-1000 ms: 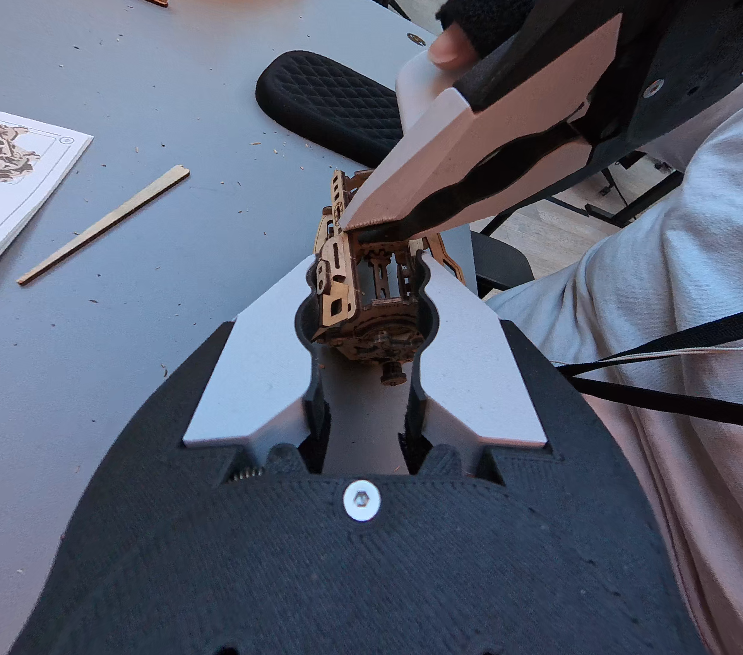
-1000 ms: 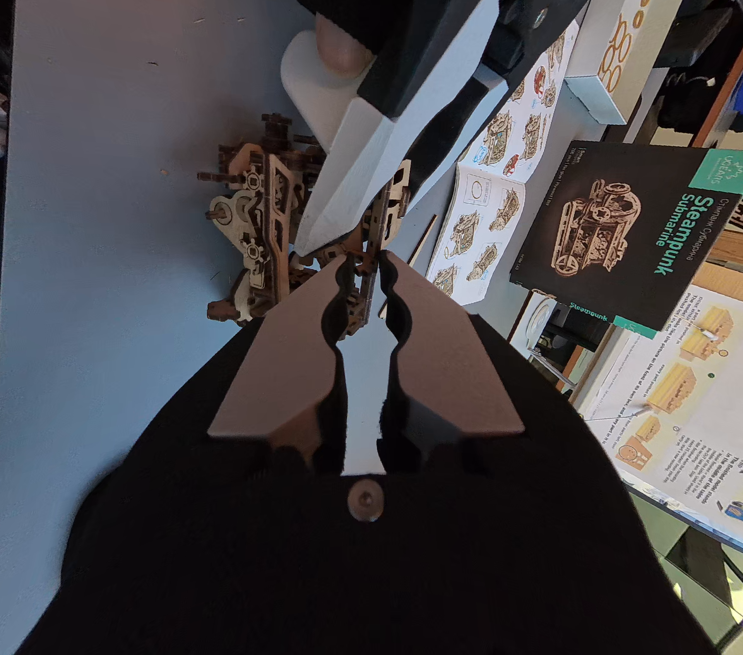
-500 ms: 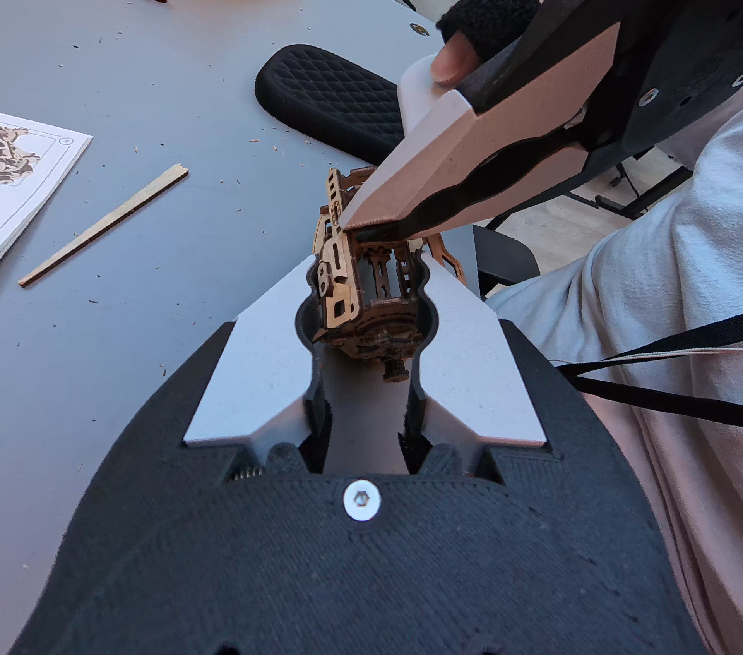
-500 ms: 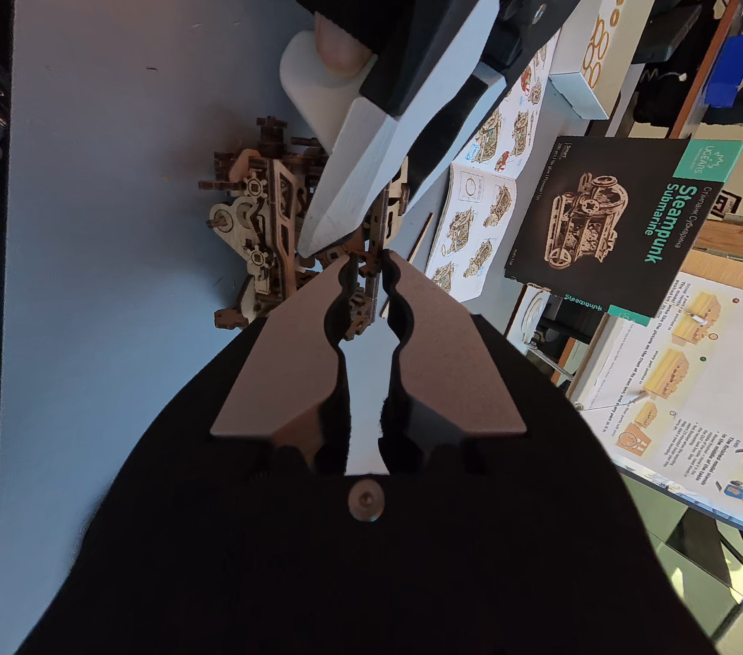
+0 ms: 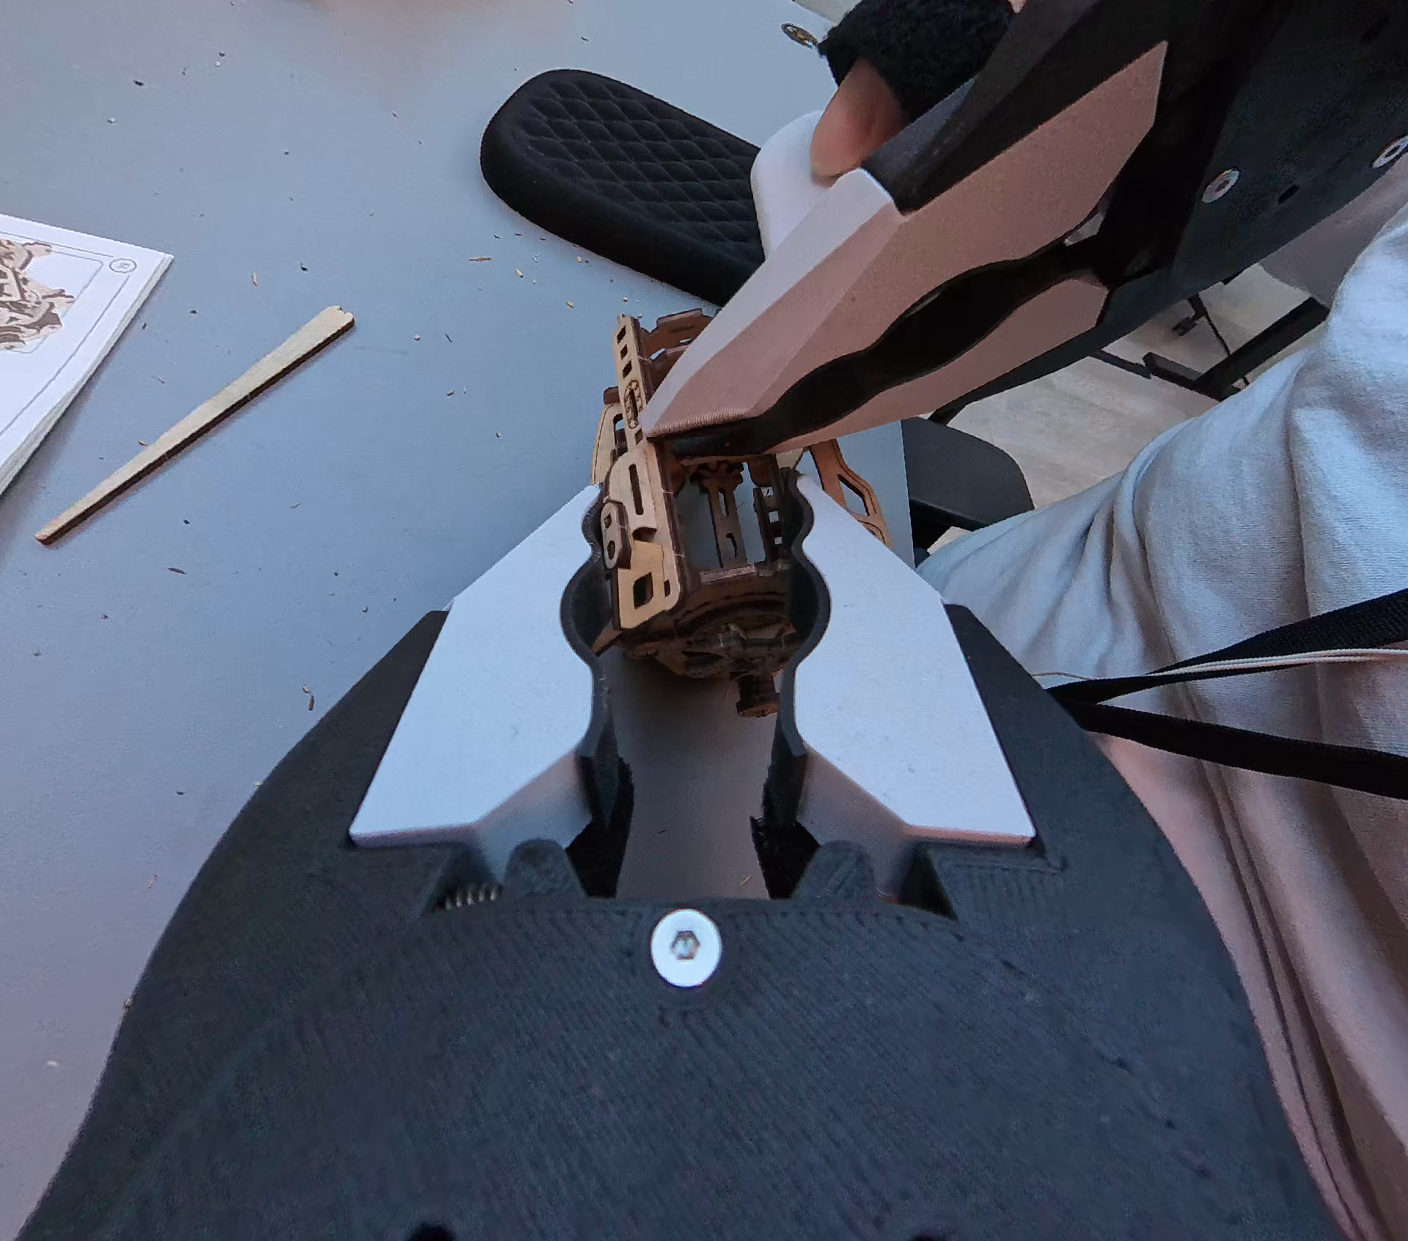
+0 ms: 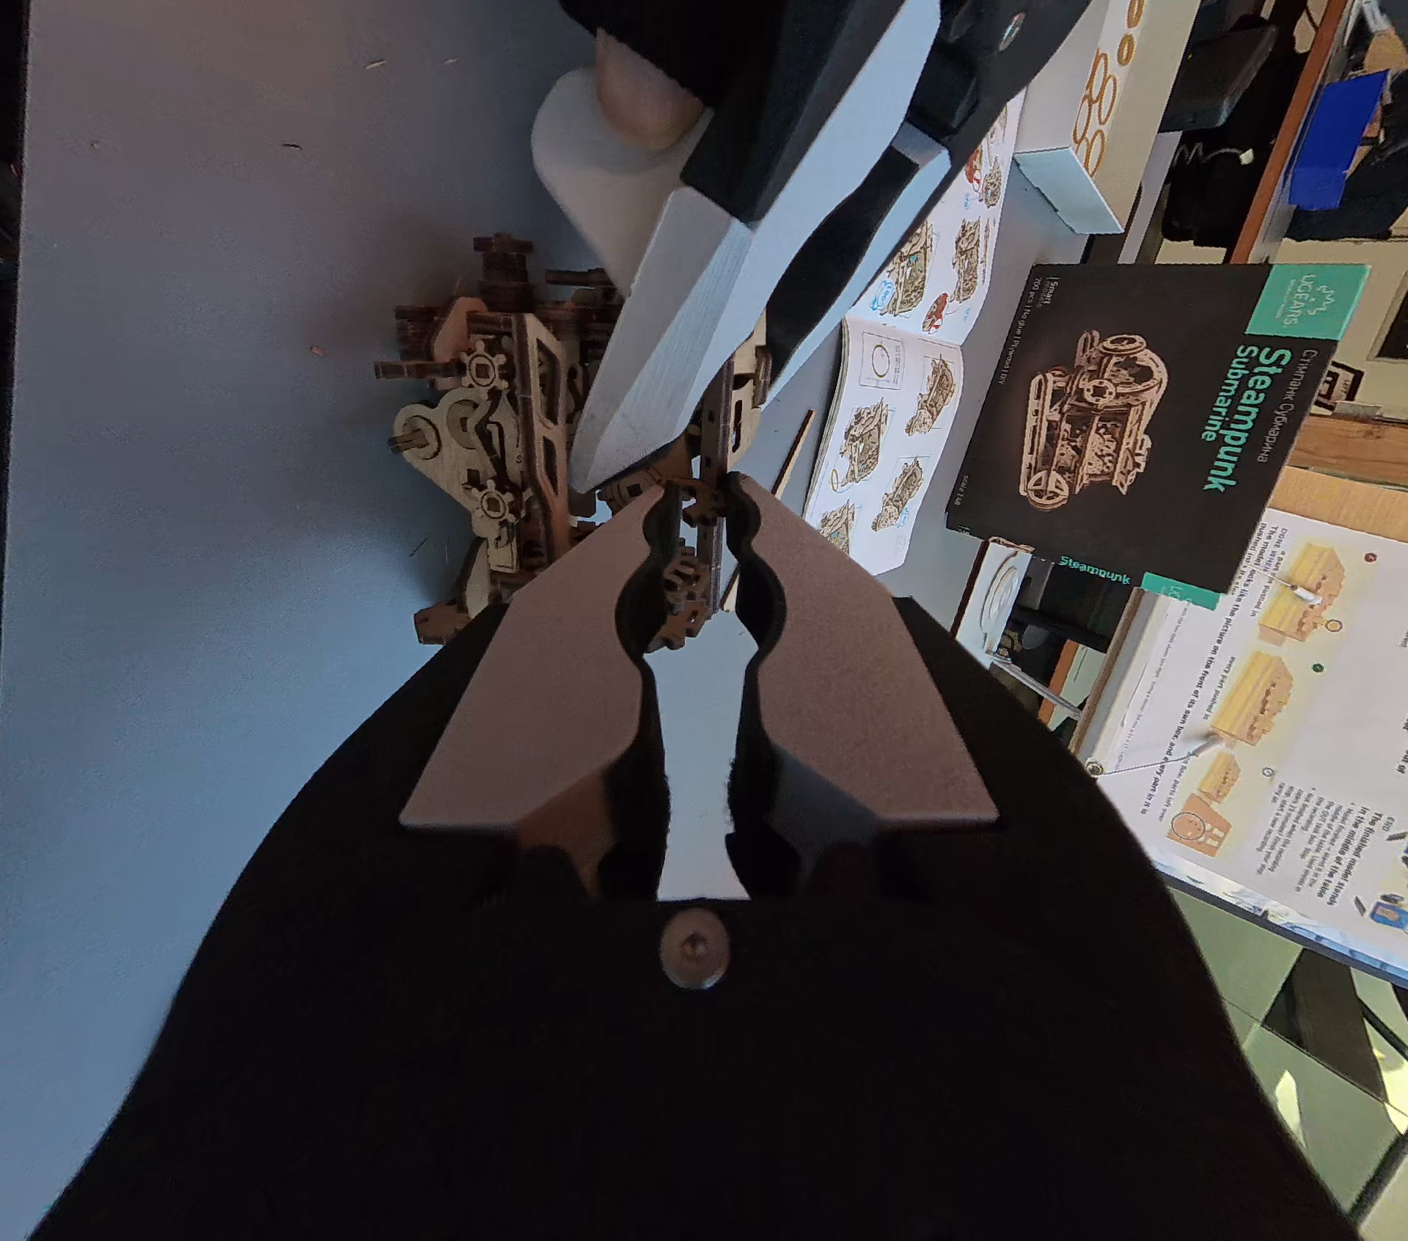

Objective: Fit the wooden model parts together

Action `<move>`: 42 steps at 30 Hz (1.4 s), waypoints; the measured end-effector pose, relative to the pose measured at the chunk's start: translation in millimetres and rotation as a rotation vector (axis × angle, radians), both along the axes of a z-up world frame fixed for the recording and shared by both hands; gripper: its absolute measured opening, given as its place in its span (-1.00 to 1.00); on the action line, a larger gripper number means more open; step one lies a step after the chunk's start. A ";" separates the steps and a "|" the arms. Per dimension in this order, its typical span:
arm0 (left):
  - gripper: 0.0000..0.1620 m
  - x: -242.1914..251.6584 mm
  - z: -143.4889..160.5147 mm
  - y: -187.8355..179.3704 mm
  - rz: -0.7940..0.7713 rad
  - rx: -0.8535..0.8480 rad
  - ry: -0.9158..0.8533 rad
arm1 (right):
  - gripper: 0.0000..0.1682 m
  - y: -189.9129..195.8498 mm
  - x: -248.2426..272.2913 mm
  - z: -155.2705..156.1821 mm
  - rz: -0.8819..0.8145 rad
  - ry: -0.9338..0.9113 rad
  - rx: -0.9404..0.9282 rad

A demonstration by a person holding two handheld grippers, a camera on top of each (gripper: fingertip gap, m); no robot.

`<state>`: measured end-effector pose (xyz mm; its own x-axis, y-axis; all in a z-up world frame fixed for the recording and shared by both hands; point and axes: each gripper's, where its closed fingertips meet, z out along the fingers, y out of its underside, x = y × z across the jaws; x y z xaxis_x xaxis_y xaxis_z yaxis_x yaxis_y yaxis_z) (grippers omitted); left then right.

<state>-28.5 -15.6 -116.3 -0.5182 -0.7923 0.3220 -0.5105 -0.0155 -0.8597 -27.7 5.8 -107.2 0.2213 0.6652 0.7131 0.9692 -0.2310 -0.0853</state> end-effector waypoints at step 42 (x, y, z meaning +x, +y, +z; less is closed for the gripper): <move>-0.48 -1.3 -2.2 0.5 0.009 0.033 0.007 | -0.89 1.9 -1.5 -1.0 -0.035 -0.003 0.075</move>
